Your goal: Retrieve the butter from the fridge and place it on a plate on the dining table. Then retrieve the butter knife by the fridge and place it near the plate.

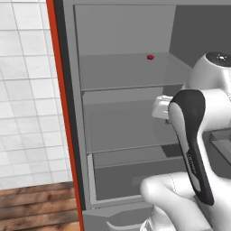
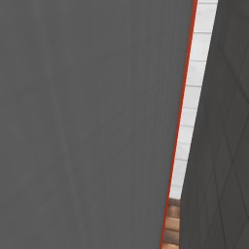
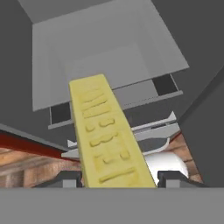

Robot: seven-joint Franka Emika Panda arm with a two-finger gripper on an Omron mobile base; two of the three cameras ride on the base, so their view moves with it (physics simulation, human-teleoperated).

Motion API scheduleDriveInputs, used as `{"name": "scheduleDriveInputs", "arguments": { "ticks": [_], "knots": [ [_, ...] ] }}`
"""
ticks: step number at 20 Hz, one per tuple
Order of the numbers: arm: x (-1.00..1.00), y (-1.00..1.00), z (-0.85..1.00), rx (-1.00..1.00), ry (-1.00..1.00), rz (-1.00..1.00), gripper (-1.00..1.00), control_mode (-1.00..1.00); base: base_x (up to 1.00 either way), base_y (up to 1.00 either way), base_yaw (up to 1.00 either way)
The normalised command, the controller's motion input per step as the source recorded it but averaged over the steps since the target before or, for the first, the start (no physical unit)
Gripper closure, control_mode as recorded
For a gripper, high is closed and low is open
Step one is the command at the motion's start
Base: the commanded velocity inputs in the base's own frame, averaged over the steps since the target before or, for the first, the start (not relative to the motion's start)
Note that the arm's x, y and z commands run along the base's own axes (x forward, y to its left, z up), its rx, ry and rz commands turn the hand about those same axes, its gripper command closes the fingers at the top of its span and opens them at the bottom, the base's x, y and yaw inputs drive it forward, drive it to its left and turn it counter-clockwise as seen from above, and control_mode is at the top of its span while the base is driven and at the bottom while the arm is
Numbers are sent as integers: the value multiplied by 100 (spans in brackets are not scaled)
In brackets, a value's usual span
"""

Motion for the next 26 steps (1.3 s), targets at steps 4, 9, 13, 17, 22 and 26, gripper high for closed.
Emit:
{"name": "scheduleDriveInputs", "arguments": {
  "ticks": [4,9,13,17,22,26],
  "knots": [
    [-49,24,-33,0,18,17,100,-100,0,0,0],
    [-21,13,-60,0,19,10,100,-100,0,0,0],
    [-9,-17,-74,0,6,7,100,-100,0,0,0],
    [-1,-27,-37,-1,1,0,100,-100,0,0,0],
    [0,0,0,0,0,0,100,-100,0,0,0],
    [0,0,0,0,0,0,100,-100,0,0,0]
  ]
}}
